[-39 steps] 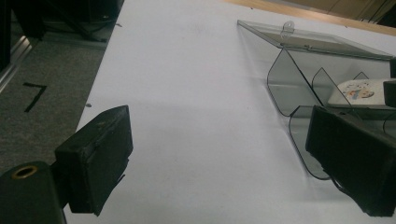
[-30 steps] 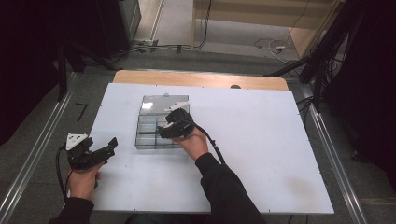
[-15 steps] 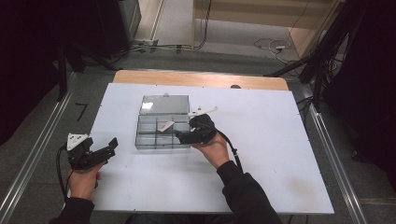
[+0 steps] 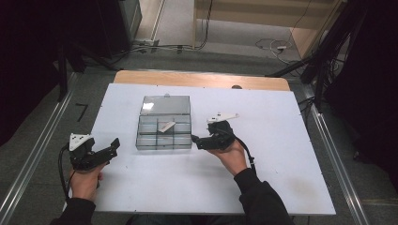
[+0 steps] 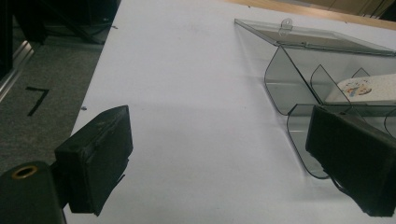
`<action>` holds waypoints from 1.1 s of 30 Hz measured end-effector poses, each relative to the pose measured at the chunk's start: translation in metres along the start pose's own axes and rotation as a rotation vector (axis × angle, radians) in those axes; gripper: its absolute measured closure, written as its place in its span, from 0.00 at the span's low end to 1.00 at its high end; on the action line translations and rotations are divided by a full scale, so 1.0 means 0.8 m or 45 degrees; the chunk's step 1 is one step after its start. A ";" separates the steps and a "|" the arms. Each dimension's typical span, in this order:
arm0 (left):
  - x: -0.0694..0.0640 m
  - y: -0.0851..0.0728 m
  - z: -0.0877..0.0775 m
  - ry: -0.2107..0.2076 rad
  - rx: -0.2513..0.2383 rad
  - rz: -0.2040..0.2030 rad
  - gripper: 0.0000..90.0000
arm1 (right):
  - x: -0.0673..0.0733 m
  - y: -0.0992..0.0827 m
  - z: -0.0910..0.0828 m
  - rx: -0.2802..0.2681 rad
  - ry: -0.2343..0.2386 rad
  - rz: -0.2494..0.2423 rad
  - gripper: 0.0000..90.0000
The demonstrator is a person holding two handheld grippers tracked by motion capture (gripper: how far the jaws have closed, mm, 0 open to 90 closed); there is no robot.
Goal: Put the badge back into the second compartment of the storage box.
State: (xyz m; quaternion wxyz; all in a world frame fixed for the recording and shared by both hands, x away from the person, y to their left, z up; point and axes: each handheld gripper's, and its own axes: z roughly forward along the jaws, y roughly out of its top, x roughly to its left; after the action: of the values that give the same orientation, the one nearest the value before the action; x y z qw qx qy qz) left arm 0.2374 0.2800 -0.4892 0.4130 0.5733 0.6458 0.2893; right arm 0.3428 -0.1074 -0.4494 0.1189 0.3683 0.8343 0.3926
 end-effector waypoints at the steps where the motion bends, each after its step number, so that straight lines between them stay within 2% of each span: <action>1: 0.000 0.000 0.000 0.000 -0.001 0.000 0.08 | -0.001 -0.001 -0.002 -0.002 -0.002 0.009 0.19; 9: 0.000 0.000 0.001 0.001 0.000 0.003 0.08 | -0.011 -0.011 -0.016 -0.007 -0.025 0.011 0.19; 24: -0.003 0.000 0.002 0.004 0.002 0.006 0.08 | -0.035 -0.039 -0.042 -0.019 -0.070 0.062 0.19; 33: -0.004 -0.001 0.002 0.001 0.006 0.014 0.08 | -0.049 -0.055 -0.057 -0.032 -0.089 0.073 0.19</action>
State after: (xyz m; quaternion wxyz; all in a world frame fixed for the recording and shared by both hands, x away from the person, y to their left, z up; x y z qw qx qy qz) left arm 0.2388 0.2768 -0.4901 0.4098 0.5779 0.6434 0.2901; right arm 0.3250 -0.1791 -0.4555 0.1414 0.4039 0.8137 0.3933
